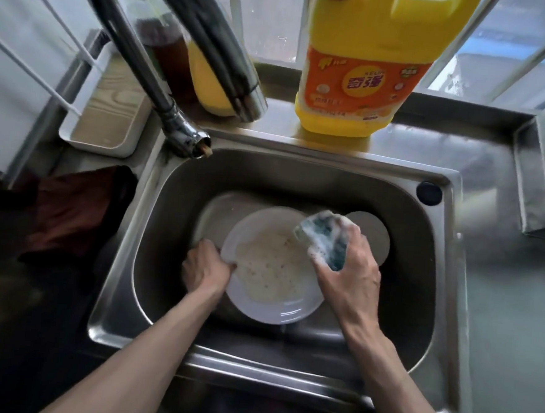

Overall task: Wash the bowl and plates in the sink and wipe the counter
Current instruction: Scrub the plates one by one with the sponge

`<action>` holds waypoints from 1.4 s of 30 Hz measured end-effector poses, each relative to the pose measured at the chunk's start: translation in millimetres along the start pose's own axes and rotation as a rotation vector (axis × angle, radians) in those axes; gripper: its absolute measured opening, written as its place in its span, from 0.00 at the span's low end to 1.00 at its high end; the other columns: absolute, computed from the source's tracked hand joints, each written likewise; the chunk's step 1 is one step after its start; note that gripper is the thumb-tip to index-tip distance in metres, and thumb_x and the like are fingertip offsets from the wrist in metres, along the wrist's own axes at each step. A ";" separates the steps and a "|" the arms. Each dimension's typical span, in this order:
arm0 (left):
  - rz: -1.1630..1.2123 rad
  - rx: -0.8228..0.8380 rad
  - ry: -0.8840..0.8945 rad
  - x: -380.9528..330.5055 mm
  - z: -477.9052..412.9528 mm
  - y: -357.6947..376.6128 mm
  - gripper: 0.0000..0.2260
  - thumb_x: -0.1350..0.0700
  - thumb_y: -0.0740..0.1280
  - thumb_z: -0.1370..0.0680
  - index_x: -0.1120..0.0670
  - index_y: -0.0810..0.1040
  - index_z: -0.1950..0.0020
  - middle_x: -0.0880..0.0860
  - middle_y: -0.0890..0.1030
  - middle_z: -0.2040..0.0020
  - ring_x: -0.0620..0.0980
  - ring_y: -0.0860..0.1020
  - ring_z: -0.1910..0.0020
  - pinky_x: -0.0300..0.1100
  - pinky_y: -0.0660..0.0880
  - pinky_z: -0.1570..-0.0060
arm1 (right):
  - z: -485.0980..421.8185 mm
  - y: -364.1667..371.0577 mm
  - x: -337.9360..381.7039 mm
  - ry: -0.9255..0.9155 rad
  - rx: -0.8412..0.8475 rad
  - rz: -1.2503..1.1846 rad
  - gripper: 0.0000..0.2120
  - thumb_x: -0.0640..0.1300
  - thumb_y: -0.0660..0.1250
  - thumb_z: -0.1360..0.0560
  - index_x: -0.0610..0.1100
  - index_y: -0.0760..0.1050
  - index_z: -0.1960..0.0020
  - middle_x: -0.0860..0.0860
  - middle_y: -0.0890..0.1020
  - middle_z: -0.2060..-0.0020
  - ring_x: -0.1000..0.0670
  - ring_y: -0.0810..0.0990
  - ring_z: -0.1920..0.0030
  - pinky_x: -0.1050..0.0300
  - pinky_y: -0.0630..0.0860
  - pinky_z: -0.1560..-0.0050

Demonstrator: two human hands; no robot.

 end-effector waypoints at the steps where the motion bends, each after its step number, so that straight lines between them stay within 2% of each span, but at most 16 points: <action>1: 0.004 -0.004 -0.001 -0.7 0.7 -1.1 0.17 0.53 0.79 0.27 0.57 0.81 0.41 0.60 0.82 0.39 0.62 0.80 0.38 0.51 0.77 0.44 | 0.4 4.8 2.2 -0.013 0.038 -0.004 0.32 0.49 0.78 0.27 0.53 0.69 0.26 0.54 0.79 0.39 0.56 0.77 0.45 0.59 0.74 0.46; 3: 0.023 0.011 -0.006 0.2 0.0 -0.9 0.17 0.53 0.79 0.26 0.57 0.81 0.41 0.60 0.82 0.38 0.62 0.80 0.38 0.51 0.77 0.43 | 1.3 23.3 2.3 -0.021 0.176 0.010 0.31 0.51 0.77 0.26 0.51 0.70 0.26 0.53 0.79 0.35 0.53 0.78 0.40 0.56 0.75 0.40; 6: 0.033 0.051 0.000 1.1 -4.2 -1.0 0.16 0.53 0.78 0.26 0.56 0.82 0.41 0.59 0.83 0.39 0.61 0.80 0.38 0.49 0.77 0.43 | 5.7 54.6 3.3 -0.141 0.347 0.235 0.21 0.55 0.73 0.26 0.49 0.75 0.36 0.50 0.82 0.40 0.45 0.74 0.35 0.49 0.69 0.36; 9: 0.072 0.106 0.021 2.7 -14.3 -3.2 0.12 0.51 0.77 0.25 0.54 0.82 0.45 0.57 0.84 0.42 0.59 0.81 0.40 0.46 0.76 0.43 | 11.1 78.6 -2.8 -0.234 0.459 0.489 0.26 0.54 0.68 0.25 0.48 0.71 0.30 0.47 0.76 0.34 0.41 0.69 0.34 0.45 0.65 0.36; 11: 0.107 0.151 0.071 2.8 -21.4 -1.0 0.12 0.50 0.76 0.24 0.55 0.79 0.48 0.54 0.84 0.47 0.57 0.82 0.45 0.46 0.78 0.44 | 10.4 81.5 -7.1 -0.238 0.444 0.546 0.30 0.51 0.70 0.27 0.46 0.70 0.27 0.44 0.72 0.32 0.39 0.70 0.35 0.43 0.67 0.37; 14: 0.229 0.217 0.155 -0.7 -25.4 -0.2 0.10 0.52 0.72 0.20 0.57 0.80 0.43 0.55 0.84 0.51 0.54 0.84 0.52 0.50 0.82 0.52 | 8.9 79.5 -9.8 -0.222 0.387 0.488 0.28 0.47 0.73 0.31 0.46 0.74 0.32 0.45 0.76 0.35 0.39 0.74 0.39 0.44 0.71 0.40; 16: 0.360 0.318 0.170 -3.9 -22.0 0.8 0.11 0.56 0.70 0.19 0.58 0.77 0.38 0.56 0.84 0.48 0.53 0.84 0.50 0.48 0.83 0.56 | 8.2 79.2 -8.6 -0.214 0.369 0.412 0.27 0.45 0.75 0.32 0.45 0.75 0.35 0.45 0.78 0.37 0.39 0.76 0.41 0.43 0.75 0.43; 18: 0.481 0.442 0.147 -6.4 -15.8 3.0 0.16 0.59 0.72 0.20 0.57 0.74 0.35 0.56 0.84 0.45 0.54 0.84 0.47 0.48 0.83 0.54 | 7.5 80.2 -6.0 -0.225 0.362 0.368 0.27 0.42 0.76 0.33 0.45 0.74 0.35 0.46 0.79 0.40 0.40 0.77 0.43 0.46 0.76 0.48; 20: 0.609 0.506 0.129 -11.0 -8.2 3.0 0.15 0.60 0.73 0.21 0.61 0.77 0.35 0.58 0.85 0.45 0.56 0.85 0.48 0.52 0.84 0.52 | 7.9 82.1 -4.0 -0.240 0.367 0.315 0.26 0.41 0.76 0.34 0.45 0.74 0.37 0.47 0.80 0.44 0.41 0.79 0.45 0.50 0.73 0.52; 23: 0.668 0.513 0.170 -18.3 -2.9 -1.4 0.13 0.55 0.69 0.18 0.62 0.82 0.39 0.58 0.87 0.48 0.56 0.86 0.50 0.52 0.84 0.50 | 9.1 78.9 0.7 -0.269 0.321 0.245 0.23 0.45 0.78 0.32 0.45 0.76 0.40 0.49 0.82 0.47 0.43 0.81 0.49 0.56 0.69 0.56; 25: 0.681 0.510 0.218 -19.4 -0.4 -9.9 0.13 0.53 0.68 0.17 0.61 0.83 0.40 0.57 0.87 0.50 0.55 0.87 0.51 0.49 0.84 0.53 | 9.7 72.5 6.1 -0.295 0.237 0.231 0.23 0.46 0.78 0.32 0.46 0.76 0.39 0.49 0.84 0.47 0.43 0.83 0.50 0.54 0.75 0.55; 28: 0.732 0.478 0.262 -14.0 -2.1 -25.0 0.13 0.53 0.69 0.18 0.61 0.82 0.40 0.58 0.87 0.48 0.57 0.87 0.49 0.51 0.84 0.49 | 6.7 60.5 18.1 -0.310 0.102 0.263 0.31 0.51 0.80 0.30 0.49 0.71 0.32 0.51 0.85 0.45 0.45 0.85 0.53 0.47 0.82 0.59; 31: 0.814 0.443 0.300 -12.2 -0.6 -37.7 0.12 0.53 0.68 0.17 0.59 0.81 0.38 0.58 0.87 0.47 0.57 0.86 0.48 0.52 0.83 0.48 | 2.8 50.1 30.2 -0.346 0.012 0.393 0.30 0.54 0.81 0.31 0.49 0.71 0.35 0.51 0.84 0.51 0.46 0.83 0.57 0.53 0.76 0.69; 33: 0.876 0.413 0.327 -13.4 0.9 -44.2 0.12 0.53 0.66 0.16 0.57 0.80 0.36 0.57 0.87 0.46 0.56 0.86 0.47 0.50 0.84 0.48 | 2.8 43.3 37.3 -0.369 -0.028 0.454 0.28 0.52 0.82 0.33 0.48 0.74 0.39 0.50 0.82 0.55 0.45 0.82 0.57 0.56 0.69 0.69; 38: 1.015 0.294 0.261 -13.9 1.9 -49.6 0.10 0.54 0.65 0.16 0.55 0.78 0.36 0.55 0.87 0.47 0.53 0.86 0.49 0.45 0.84 0.55 | 20.3 42.9 52.9 -0.460 0.055 0.363 0.19 0.51 0.82 0.32 0.50 0.79 0.45 0.52 0.82 0.55 0.47 0.80 0.57 0.57 0.70 0.68; 42: 1.053 0.358 0.221 -21.5 16.9 -40.9 0.09 0.50 0.62 0.15 0.51 0.79 0.41 0.51 0.88 0.54 0.50 0.87 0.54 0.43 0.84 0.58 | 43.0 59.5 80.1 -0.591 0.121 0.300 0.15 0.47 0.82 0.32 0.49 0.80 0.49 0.50 0.82 0.50 0.47 0.79 0.53 0.58 0.71 0.69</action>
Point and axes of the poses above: each hand's wrist, its own z-axis away from the middle knuckle, its own y-axis out of the palm, x = y × z, the point moved 6 cm from there along -z, towards the middle knuckle
